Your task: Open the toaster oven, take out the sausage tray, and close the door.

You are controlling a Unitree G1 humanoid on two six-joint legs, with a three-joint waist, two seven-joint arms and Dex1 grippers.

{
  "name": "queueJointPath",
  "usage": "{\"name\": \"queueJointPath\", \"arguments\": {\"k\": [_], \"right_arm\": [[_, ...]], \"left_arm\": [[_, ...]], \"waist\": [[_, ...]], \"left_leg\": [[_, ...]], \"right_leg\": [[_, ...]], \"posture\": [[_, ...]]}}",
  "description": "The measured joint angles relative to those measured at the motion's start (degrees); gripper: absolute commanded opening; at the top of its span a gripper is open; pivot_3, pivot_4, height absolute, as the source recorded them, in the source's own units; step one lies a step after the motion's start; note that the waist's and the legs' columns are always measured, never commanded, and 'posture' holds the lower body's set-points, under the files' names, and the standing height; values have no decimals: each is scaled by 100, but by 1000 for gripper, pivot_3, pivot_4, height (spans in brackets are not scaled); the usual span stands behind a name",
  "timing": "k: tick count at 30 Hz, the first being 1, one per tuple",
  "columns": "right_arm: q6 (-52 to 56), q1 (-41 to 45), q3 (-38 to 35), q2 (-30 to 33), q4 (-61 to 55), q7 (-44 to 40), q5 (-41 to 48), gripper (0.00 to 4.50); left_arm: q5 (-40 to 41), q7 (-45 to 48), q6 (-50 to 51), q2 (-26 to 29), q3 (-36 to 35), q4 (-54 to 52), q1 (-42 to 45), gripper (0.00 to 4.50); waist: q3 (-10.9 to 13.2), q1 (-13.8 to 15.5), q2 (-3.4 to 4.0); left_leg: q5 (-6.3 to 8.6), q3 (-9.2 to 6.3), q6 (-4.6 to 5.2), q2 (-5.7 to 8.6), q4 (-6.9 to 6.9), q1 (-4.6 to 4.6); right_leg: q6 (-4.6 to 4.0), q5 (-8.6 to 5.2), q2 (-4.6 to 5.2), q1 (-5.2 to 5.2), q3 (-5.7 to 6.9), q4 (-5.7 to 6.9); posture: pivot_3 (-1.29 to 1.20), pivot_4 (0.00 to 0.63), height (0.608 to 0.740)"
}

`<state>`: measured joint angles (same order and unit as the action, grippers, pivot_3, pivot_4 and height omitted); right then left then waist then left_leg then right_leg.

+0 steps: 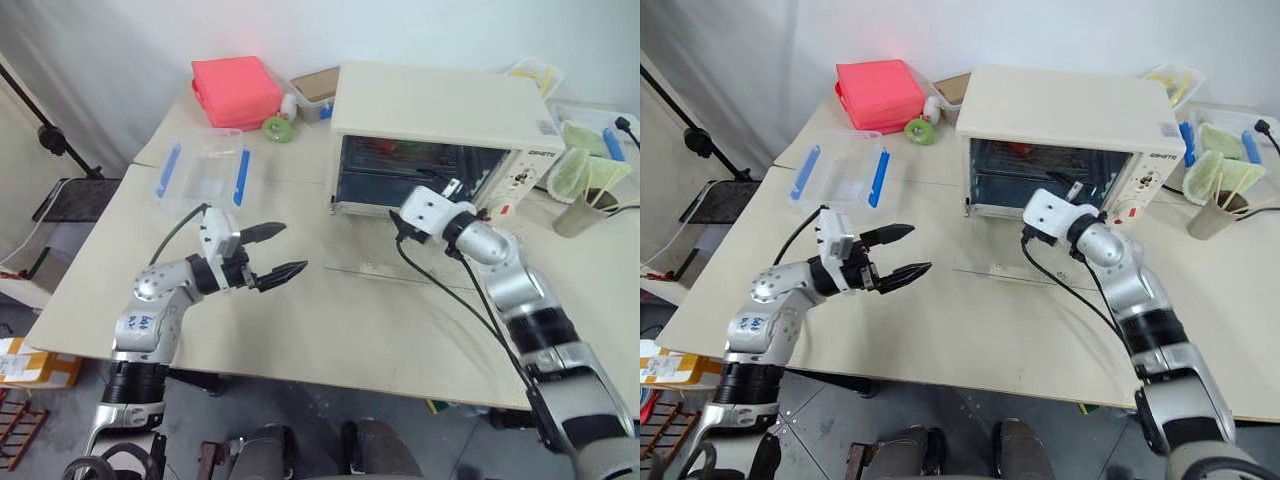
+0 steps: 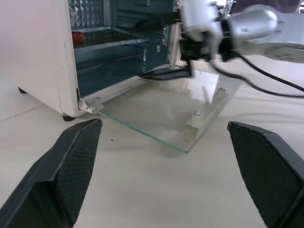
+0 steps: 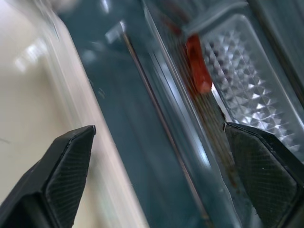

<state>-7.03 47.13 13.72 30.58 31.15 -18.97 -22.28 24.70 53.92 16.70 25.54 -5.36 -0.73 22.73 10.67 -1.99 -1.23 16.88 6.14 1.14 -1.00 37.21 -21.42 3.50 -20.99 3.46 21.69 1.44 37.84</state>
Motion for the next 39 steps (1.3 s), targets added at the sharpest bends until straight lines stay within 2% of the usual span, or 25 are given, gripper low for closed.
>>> {"name": "queueJointPath", "arguments": {"k": [6,9,16,21,26,30,32,39], "right_arm": [[-318,943,317,-307,1639,891,-539,4500],[-218,1205,408,-402,2211,1301,-764,4001],[-402,1450,458,-503,2596,1645,-931,1496],[-438,1451,614,-535,2653,1695,-1088,7],[-477,1457,639,-493,2604,1671,-1243,7],[-490,1413,639,-457,2427,1618,-1254,7],[-497,1373,634,-399,2277,1577,-1256,7],[-497,843,578,-154,1245,1119,-1219,7]], "left_arm": [[61,-98,113,8,5,-128,-103,4447],[40,-125,90,8,76,-110,-78,4500],[-254,0,-328,-149,501,548,719,4500],[-490,-6,-805,-663,694,1588,1585,4500],[-744,-104,-1481,-1102,679,3123,2691,4500],[-800,-197,-1940,-1186,481,4194,3463,4500],[-794,-126,-2096,-1169,382,4498,3679,4500],[-795,242,-2352,-1124,204,5217,3857,4500]], "waist": [[0,-71,0],[0,-85,0],[0,-117,0],[0,-119,0],[0,-121,-2],[1,-137,-2],[0,-138,-2],[1,-164,-2]], "left_leg": [[-1,-1,0,-1,-1,-1],[-2,-1,1,0,0,-6],[-3,1,1,0,0,-6],[-5,3,3,0,1,-13],[-7,3,5,-1,6,-17],[-9,10,2,-1,4,-42],[-10,12,2,-2,27,-97],[-12,12,-2,-6,28,-98]], "right_leg": [[0,0,-1,1,2,7],[0,0,0,1,2,6],[0,0,-2,2,2,8],[0,0,-2,8,4,10],[0,0,-2,10,6,11],[1,0,-2,51,5,27],[1,1,-1,115,6,78],[1,0,-3,123,16,89]], "posture": [[0,150,740],[0,150,740],[0,150,740],[0,150,740],[0,150,740],[0,150,740],[0,150,740],[0,150,740]]}}
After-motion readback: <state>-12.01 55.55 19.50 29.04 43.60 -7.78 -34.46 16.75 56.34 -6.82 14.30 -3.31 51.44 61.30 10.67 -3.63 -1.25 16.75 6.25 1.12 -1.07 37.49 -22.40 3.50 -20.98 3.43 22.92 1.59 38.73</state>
